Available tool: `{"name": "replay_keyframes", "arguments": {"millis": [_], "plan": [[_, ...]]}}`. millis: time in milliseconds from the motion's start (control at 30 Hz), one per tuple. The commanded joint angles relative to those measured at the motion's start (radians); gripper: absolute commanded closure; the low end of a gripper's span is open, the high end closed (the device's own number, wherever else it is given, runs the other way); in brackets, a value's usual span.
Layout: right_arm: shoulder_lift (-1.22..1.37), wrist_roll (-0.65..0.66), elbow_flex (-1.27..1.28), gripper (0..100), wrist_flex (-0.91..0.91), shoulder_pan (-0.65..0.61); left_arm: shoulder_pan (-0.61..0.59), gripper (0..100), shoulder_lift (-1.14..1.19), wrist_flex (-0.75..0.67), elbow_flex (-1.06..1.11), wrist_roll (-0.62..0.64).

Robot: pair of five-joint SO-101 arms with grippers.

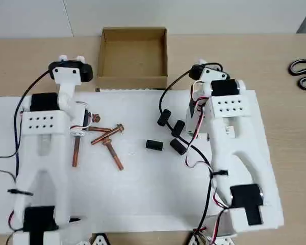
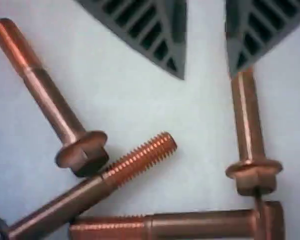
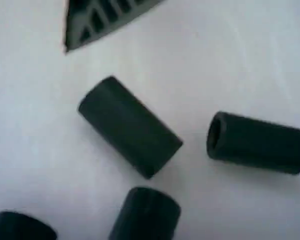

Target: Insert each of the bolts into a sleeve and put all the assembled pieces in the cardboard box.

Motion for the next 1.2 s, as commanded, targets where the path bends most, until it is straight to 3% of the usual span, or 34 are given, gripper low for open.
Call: {"name": "replay_keyframes", "arguments": {"millis": [0, 400, 1167], "plan": [[0.015, -0.040, -0.058, 84.1, -0.038, 0.002, -0.002, 88, 0.012, -0.026, -0.041, -0.006], [0.150, -0.072, -0.227, 84.1, -0.065, 0.002, 0.003, 85, 0.127, -0.066, -0.042, -0.006], [0.355, -0.072, -0.236, 84.2, -0.170, 0.004, 0.005, 85, 0.152, -0.092, -0.038, -0.006]]}}
